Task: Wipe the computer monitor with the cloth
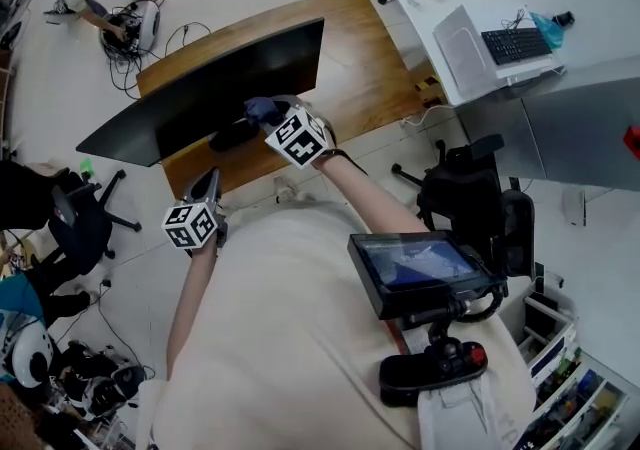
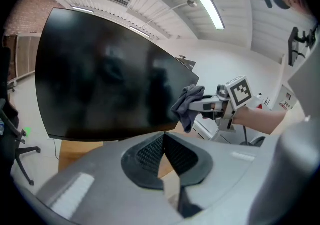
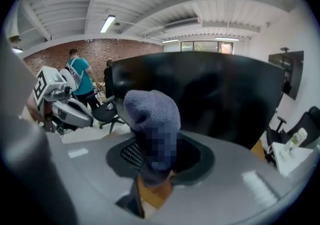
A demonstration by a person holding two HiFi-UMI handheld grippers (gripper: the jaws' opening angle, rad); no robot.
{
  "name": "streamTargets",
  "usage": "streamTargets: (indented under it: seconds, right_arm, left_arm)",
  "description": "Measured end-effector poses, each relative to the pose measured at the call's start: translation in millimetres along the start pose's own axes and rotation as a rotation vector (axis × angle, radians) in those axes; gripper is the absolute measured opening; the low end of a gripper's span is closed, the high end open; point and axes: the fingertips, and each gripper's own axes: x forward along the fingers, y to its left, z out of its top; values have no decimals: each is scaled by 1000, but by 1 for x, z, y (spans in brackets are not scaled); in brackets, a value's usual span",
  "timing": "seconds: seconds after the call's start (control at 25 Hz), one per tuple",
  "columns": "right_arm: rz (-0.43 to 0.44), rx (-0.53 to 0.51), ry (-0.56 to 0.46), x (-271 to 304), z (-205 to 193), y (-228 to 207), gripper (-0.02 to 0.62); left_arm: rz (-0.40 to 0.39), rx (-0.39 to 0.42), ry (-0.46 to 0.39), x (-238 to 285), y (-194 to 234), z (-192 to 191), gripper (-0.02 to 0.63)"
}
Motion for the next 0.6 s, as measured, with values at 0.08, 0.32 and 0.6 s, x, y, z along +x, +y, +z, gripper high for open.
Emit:
streamTargets:
  seconds: [0.08, 0.32, 0.6]
  right_arm:
    - [28, 27, 41, 9, -18, 10, 121]
    - [104, 114, 109, 35, -53, 50, 121]
    - [141, 145, 245, 63, -102, 87, 121]
  left_arm:
    - [-9, 1, -4, 2, -6, -1, 5]
    - [19, -50, -8, -3, 3, -16, 5]
    - [41, -150, 38, -1, 13, -59, 5]
